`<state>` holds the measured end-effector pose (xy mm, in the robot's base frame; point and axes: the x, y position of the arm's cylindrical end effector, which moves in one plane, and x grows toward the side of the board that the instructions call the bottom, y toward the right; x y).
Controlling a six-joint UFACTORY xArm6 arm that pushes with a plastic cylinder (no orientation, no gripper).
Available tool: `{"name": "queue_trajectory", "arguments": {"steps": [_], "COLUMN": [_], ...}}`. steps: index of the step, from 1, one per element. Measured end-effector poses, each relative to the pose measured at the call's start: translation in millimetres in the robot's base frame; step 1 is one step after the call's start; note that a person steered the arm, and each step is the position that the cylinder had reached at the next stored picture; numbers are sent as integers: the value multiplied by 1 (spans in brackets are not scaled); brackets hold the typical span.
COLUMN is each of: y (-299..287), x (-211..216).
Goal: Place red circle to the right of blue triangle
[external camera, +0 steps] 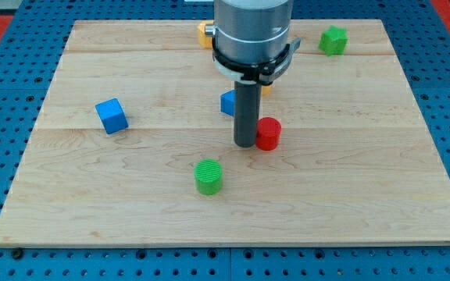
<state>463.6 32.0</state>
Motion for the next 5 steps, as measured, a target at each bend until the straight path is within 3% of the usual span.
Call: {"name": "queue_trajectory", "arguments": {"steps": [3, 5], "y": [46, 78], "x": [8, -20]}}
